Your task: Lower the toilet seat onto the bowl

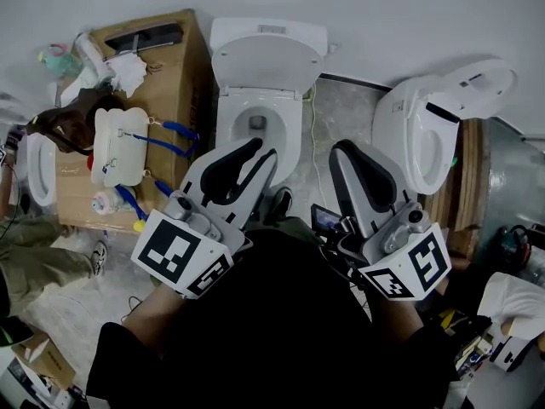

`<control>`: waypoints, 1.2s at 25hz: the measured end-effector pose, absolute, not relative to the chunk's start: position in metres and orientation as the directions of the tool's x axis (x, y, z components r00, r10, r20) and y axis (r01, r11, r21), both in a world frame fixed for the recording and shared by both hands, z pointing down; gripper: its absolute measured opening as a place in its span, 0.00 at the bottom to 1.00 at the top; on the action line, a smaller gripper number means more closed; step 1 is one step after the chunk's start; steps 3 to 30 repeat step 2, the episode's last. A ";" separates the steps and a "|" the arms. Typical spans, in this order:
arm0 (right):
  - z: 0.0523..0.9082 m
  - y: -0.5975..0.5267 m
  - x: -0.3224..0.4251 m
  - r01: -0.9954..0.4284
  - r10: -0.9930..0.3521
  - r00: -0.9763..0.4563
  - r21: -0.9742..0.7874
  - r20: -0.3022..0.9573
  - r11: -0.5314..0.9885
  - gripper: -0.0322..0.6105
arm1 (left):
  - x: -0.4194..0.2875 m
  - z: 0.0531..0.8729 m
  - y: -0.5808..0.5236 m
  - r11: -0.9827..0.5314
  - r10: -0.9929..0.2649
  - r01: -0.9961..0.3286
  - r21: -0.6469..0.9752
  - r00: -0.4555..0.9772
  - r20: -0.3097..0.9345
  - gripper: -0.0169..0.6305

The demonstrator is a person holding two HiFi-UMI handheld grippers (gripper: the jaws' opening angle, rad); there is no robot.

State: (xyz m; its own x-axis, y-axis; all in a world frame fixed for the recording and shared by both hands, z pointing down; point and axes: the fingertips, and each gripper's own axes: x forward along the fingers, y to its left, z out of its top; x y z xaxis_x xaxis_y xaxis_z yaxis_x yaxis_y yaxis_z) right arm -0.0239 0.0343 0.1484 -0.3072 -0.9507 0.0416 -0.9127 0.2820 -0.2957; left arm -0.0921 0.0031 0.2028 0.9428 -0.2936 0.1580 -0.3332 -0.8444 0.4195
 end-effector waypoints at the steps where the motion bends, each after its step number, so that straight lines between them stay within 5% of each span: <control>1: 0.149 0.034 -0.025 -0.913 -0.951 -0.306 -0.297 0.042 0.280 0.12 | -0.094 0.204 0.003 -0.846 -0.293 -0.335 0.416 0.942 0.162 0.17; 30: 0.149 0.033 -0.027 -0.913 -0.952 -0.304 -0.297 0.042 0.279 0.12 | -0.095 0.206 0.003 -0.847 -0.293 -0.336 0.412 0.942 0.166 0.17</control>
